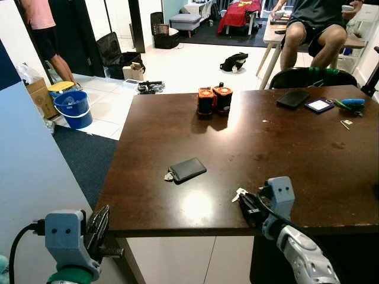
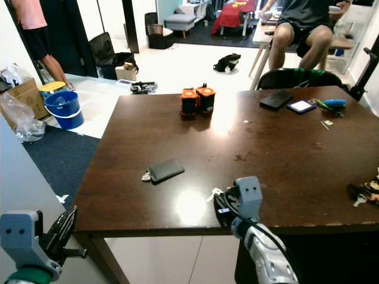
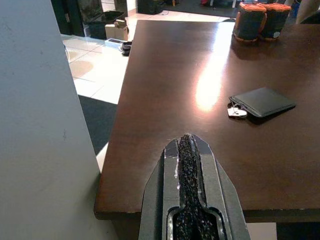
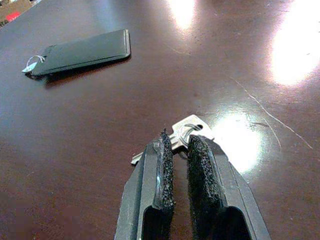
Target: Hang keys on a hook
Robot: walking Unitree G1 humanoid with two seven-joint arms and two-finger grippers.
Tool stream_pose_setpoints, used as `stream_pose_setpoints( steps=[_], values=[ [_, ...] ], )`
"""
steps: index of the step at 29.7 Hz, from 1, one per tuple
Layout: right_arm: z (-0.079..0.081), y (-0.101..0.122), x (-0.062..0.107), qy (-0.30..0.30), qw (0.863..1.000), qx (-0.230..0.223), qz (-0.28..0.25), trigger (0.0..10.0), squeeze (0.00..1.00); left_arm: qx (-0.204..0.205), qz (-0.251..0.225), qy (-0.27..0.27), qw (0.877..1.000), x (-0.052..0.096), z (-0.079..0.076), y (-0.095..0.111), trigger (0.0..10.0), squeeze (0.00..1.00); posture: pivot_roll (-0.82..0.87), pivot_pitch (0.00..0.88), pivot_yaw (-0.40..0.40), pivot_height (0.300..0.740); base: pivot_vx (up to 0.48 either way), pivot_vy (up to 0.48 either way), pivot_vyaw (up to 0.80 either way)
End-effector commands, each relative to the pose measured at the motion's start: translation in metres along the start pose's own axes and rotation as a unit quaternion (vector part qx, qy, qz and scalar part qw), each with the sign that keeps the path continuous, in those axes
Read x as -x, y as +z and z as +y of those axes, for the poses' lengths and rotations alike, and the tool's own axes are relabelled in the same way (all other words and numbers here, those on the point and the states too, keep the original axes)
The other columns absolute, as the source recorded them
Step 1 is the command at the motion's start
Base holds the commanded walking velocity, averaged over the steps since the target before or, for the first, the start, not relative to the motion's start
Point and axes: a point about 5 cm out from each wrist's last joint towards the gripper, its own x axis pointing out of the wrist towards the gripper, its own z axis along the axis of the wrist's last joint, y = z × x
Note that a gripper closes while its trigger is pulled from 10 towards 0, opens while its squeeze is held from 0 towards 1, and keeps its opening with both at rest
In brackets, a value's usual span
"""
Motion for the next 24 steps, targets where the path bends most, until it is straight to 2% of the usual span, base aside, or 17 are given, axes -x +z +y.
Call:
stream_pose_setpoints(
  steps=[1,14,17,20,24],
  values=[
    [0.003,-0.019,0.004,0.003,0.999,-0.006,0.042,10.0,0.00,-0.002,0.008,0.001,1.000,0.004,0.002,-0.001,10.0,0.00,-0.04,0.070,0.151,0.740,0.000,0.000,0.00],
    [0.001,-0.018,0.004,0.002,0.999,0.006,0.040,10.0,0.00,-0.002,0.008,0.002,1.000,0.005,0.002,0.000,10.0,0.00,-0.04,0.078,0.152,0.740,0.000,0.000,0.00],
    [-0.003,-0.013,0.004,-0.012,1.000,0.003,0.026,10.0,0.00,-0.002,0.007,0.002,1.000,0.005,0.002,0.000,10.0,0.00,-0.04,0.081,0.153,0.740,0.000,0.000,0.00],
    [-0.012,-0.010,0.001,-0.058,0.998,0.006,0.019,10.0,0.00,-0.002,0.008,0.002,1.000,0.004,0.002,0.000,10.0,0.00,-0.04,0.081,0.153,0.740,0.000,0.000,0.00],
    [-0.014,-0.010,0.000,-0.068,0.997,0.007,0.021,10.0,0.00,-0.002,0.008,0.002,1.000,0.004,0.002,0.000,10.0,0.00,-0.04,0.081,0.153,0.740,0.000,0.000,0.00]
  ],
)
